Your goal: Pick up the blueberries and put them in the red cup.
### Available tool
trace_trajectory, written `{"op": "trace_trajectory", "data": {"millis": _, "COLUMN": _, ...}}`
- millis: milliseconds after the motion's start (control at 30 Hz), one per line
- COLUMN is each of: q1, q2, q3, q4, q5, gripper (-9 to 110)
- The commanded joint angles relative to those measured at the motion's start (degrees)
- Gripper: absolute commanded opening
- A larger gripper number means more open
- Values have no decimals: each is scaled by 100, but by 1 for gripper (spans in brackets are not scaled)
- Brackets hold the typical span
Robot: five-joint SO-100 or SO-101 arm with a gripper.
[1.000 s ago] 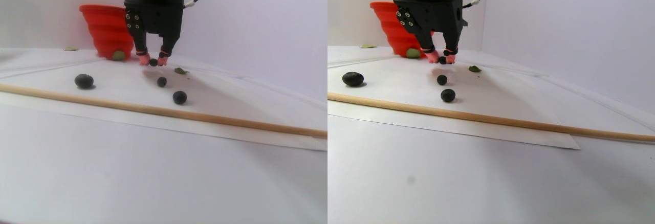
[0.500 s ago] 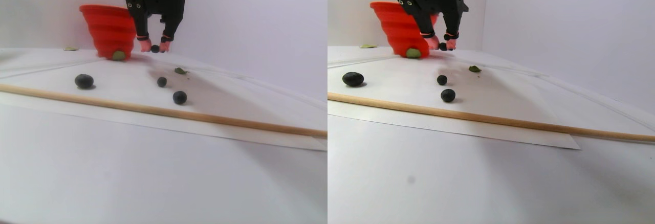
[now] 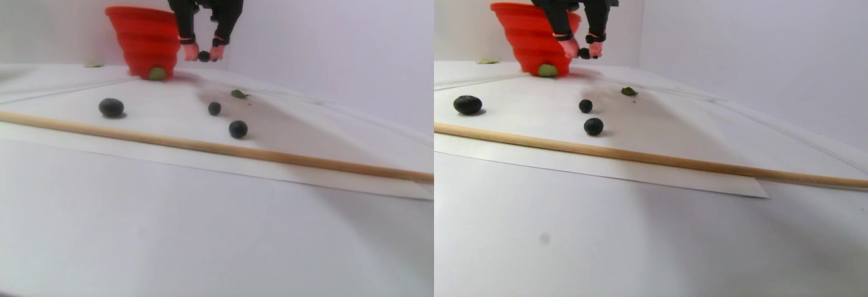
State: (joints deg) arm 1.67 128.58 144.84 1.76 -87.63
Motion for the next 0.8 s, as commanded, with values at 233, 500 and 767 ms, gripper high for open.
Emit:
{"op": "trace_trajectory", "data": {"millis": 233, "q1": -360, "q2": 870, "q3": -659, "q4": 334, "q5": -88, "gripper": 12}}
{"op": "trace_trajectory", "data": {"millis": 500, "q1": -571, "q2": 1169, "q3": -817, "q4": 598, "q5": -158, "gripper": 12}}
{"op": "trace_trajectory", "data": {"millis": 767, "q1": -694, "q2": 1301, "q3": -1046, "q4": 809, "q5": -185, "gripper": 12}}
